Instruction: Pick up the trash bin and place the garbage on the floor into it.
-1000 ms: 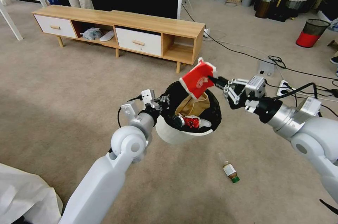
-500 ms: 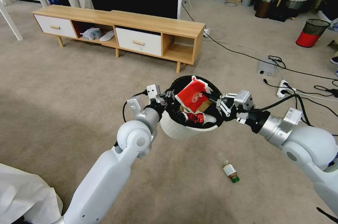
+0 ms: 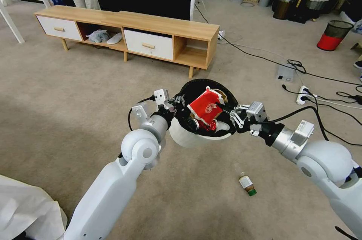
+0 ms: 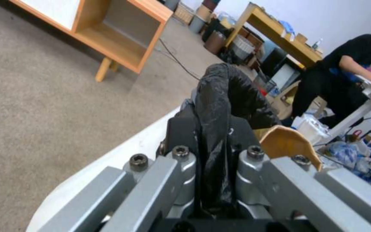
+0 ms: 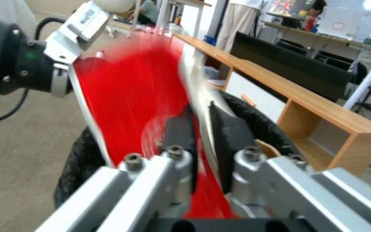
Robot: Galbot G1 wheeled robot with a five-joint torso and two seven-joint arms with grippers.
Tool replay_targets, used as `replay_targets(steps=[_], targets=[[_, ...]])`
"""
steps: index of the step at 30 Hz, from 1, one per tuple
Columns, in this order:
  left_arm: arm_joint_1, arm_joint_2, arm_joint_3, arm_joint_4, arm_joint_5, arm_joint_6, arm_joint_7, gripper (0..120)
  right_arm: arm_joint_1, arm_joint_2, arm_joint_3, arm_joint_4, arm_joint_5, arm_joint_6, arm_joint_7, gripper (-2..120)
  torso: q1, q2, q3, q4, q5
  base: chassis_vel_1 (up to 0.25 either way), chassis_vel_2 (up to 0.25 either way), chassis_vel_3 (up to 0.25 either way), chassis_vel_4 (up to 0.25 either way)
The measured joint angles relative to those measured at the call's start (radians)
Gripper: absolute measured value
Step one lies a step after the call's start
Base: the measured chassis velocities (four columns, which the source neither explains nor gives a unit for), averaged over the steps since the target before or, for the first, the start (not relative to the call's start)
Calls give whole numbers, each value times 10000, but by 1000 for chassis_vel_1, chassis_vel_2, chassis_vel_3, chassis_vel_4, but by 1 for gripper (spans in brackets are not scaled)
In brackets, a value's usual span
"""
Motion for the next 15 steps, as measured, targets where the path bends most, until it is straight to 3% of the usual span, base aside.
replay_targets(steps=[6, 10, 13, 15], targets=[[105, -7, -53, -115, -4, 0, -4, 7, 109, 57, -28, 10, 12, -42, 171, 42, 0, 0, 0, 0, 0, 0, 0, 0, 0], [120, -15, -50, -147, -10, 1, -8, 7, 112, 71, -25, 13, 17, -43, 199, 50, 0, 0, 0, -1, 0, 0, 0, 0, 0], [138, -11, -49, -149, -11, 2, -11, 7, 118, 88, -16, 12, 30, -43, 296, 68, 0, 0, 0, -1, 0, 0, 0, 0, 0], [149, -11, -49, -149, -11, 1, -12, 7, 127, 92, -16, 11, 35, -43, 325, 74, 0, 0, 0, 0, 0, 0, 0, 0, 0]])
